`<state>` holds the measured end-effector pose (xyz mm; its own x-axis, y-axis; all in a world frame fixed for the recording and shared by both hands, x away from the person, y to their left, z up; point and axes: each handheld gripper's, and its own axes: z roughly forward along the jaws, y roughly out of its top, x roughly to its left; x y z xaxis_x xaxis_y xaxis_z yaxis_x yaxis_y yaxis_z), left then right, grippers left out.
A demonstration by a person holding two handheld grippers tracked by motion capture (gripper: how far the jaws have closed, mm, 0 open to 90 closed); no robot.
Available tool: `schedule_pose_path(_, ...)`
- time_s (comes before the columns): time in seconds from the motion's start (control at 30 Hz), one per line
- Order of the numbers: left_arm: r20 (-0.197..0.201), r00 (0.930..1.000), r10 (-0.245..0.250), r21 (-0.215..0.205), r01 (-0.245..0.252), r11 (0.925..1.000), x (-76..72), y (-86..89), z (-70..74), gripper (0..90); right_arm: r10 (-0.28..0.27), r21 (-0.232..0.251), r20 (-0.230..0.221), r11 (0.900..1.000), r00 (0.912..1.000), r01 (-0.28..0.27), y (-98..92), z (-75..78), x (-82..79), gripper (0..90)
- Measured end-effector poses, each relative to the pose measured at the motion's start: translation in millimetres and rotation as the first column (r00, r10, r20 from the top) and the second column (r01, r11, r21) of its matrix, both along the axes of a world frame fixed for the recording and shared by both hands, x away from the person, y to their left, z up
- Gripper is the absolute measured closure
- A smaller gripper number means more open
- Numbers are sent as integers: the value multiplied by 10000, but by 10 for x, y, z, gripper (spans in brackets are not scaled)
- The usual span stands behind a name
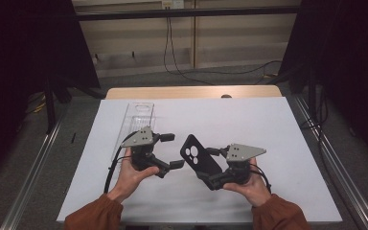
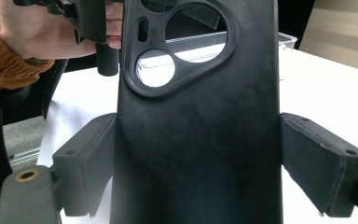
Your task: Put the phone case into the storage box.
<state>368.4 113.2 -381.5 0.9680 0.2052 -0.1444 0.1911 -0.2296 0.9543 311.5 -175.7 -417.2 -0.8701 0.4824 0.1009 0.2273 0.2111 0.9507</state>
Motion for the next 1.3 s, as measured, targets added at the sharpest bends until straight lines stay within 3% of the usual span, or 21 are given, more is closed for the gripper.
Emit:
schedule_pose_path(0.7, -28, 9971, -761, 124, 761, 9970, -10, -27, -18, 28, 928, 241, -378, 9955, 9950, -919, 27, -18, 15, 143)
schedule_pose_path(1.2, -163, 9916, -1286, 182, 1289, 9915, -25, -58, -30, 26, 1610, 364, -611, 9866, 9851, -1590, 57, -32, 19, 143)
schedule_pose_path(1.3, -334, 9893, -1417, 76, 1420, 9898, -25, -60, -32, 27, 1751, 442, -705, 9840, 9820, -1723, 59, -41, 22, 144)
